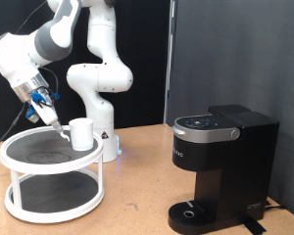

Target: Make a cup of coffee with the keurig machine

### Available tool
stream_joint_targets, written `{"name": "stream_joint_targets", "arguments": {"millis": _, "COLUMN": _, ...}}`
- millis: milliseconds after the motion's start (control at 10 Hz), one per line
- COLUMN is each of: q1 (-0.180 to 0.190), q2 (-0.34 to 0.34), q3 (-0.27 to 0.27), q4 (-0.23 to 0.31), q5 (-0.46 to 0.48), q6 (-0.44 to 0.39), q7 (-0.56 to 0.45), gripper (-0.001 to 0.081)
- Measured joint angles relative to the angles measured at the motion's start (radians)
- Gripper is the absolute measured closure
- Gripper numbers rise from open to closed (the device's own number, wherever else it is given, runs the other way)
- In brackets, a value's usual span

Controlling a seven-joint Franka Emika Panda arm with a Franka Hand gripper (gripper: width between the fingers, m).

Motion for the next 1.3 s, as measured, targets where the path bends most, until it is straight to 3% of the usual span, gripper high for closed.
{"name": "stream_joint_targets", "arguments": {"millis": 700, "q1": 0.004, "q2": -0.001, "q3": 0.003, "q4": -0.032, "q5": 0.048, "q6": 0.023, "q7": -0.040, "gripper": 0.0072}}
{"name": "stream_joint_targets", "arguments": {"millis": 900, "q1": 0.004, "q2": -0.001, "q3": 0.005, "q4": -0.040, "q5": 0.048, "q6": 0.035, "q7": -0.041, "gripper": 0.0307}}
{"name": "stream_joint_targets", "arguments": {"millis": 1000, "q1": 0.004, "q2": -0.001, "q3": 0.006, "q4": -0.044, "q5": 0.048, "q6": 0.040, "q7": -0.041, "gripper": 0.0307}}
{"name": "stream_joint_targets", "arguments": {"millis": 1100, "q1": 0.004, "q2": -0.001, "q3": 0.007, "q4": -0.047, "q5": 0.048, "q6": 0.047, "q7": -0.041, "gripper": 0.0492}}
{"name": "stream_joint_targets", "arguments": {"millis": 1200, "q1": 0.004, "q2": -0.001, "q3": 0.008, "q4": -0.050, "q5": 0.048, "q6": 0.054, "q7": -0.041, "gripper": 0.0492}}
{"name": "stream_joint_targets", "arguments": {"millis": 1300, "q1": 0.004, "q2": -0.001, "q3": 0.009, "q4": -0.053, "q5": 0.048, "q6": 0.059, "q7": -0.041, "gripper": 0.0627}}
